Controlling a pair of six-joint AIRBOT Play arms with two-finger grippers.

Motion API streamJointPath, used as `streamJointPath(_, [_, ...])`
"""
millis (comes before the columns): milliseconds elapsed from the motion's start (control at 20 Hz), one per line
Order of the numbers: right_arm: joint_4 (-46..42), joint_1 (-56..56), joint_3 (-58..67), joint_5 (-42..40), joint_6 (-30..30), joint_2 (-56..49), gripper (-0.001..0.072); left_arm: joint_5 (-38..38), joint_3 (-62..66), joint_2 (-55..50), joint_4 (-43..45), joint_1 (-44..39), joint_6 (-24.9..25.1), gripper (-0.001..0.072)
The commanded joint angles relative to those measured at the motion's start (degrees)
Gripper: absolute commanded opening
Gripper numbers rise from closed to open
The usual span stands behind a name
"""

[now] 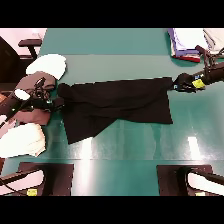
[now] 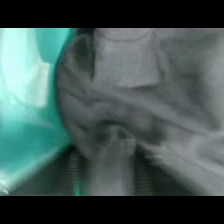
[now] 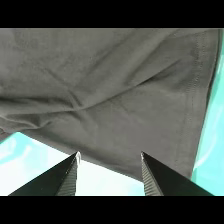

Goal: Fold the shirts.

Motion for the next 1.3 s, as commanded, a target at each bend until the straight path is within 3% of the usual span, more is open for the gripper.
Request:
streamJointPath(0, [-0.6, -1.9, -1.0, 1.7, 0.0, 0.2, 0.0449, 0.6, 1.1, 0.3, -2.4, -1.0, -0.8, 0.0019])
streamJointPath(150, [-0.6, -7.6, -7.7, 4.2, 0.0, 0.7, 0.0449, -3.8, 5.1, 2.4, -1.4, -1.0, 0.1, 0.0019])
streamJointPath(450, [-0.2, -20.0, -28.6, -3.5, 0.0, 3.0, 0.0455, -5.9, 8.9, 8.0, -1.8, -1.0, 1.1, 0.0019])
streamJointPath(900, [12.0, -13.9, -37.4, -17.0, -5.0, -1.5, 0.0445, -6.8, 8.9, 8.1, -2.1, -1.0, 1.1, 0.0019])
streamJointPath(1050, [11.9, -9.6, -36.9, -21.5, -5.0, -1.2, 0.0226, -7.2, 8.9, 8.1, -2.0, -1.0, 1.1, 0.0019])
streamJointPath(1100, [11.8, -8.6, -36.3, -21.2, -5.1, -1.2, 0.0087, -7.4, 8.9, 8.2, -2.1, -1.0, 1.0, 0.0019])
streamJointPath(1150, [11.8, -7.7, -35.1, -20.3, -6.3, -1.1, 0.0034, -7.9, 9.0, 8.6, -2.1, -1.0, 0.8, 0.0018])
streamJointPath(1250, [11.4, -6.7, -30.3, -16.3, -8.3, -0.9, 0.0016, -8.4, 9.8, 11.4, -2.0, -1.0, 0.4, 0.0018])
